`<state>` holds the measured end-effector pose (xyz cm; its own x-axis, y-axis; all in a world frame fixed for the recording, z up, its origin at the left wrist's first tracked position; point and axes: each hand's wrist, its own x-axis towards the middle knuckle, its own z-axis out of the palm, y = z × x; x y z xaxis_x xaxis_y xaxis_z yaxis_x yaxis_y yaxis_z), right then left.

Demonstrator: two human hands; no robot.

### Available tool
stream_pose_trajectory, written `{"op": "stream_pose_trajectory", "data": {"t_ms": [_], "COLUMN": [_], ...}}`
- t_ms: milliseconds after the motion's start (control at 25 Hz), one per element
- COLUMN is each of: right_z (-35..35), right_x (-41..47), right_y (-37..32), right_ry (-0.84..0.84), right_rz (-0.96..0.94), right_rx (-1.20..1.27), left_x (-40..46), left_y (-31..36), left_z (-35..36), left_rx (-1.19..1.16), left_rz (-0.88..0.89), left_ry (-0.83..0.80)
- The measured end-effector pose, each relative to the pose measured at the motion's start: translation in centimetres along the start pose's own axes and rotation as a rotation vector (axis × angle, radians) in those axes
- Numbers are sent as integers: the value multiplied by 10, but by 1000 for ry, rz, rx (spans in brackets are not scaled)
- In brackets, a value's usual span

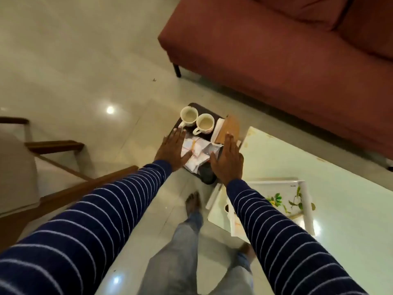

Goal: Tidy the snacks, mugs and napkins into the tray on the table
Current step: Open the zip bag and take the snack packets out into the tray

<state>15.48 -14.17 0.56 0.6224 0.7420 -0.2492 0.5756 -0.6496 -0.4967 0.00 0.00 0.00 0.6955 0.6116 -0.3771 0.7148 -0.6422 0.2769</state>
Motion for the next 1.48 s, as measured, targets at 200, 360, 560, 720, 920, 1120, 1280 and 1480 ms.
{"op": "stream_pose_trajectory", "data": {"t_ms": [200,360,560,720,920,1120,1280,1480], "right_z": [91,148,175,179,155,105,57,-13], "right_x": [46,64,76,80,51,17,-8,-44], "right_y": [13,37,44,49,48,58,82,118], "right_ry": [-225,-241,-210,-285,-350,-353,-299,-192], "right_rz": [395,527,666,741,710,457,274,56], "right_rx": [486,588,837,945,1094,1103,960,888], "left_x": [66,97,121,116,87,59,43,26], "left_y": [-66,-93,-94,-86,-69,-40,-6,57], "left_z": [43,82,104,105,95,83,65,41], "left_rx": [-330,-483,-502,-817,-1211,-1446,-1388,-1603], "left_rz": [-388,-469,-557,-681,-834,-732,-612,-435], "left_ry": [-241,-301,-280,-268,-253,-268,-343,-331]}}
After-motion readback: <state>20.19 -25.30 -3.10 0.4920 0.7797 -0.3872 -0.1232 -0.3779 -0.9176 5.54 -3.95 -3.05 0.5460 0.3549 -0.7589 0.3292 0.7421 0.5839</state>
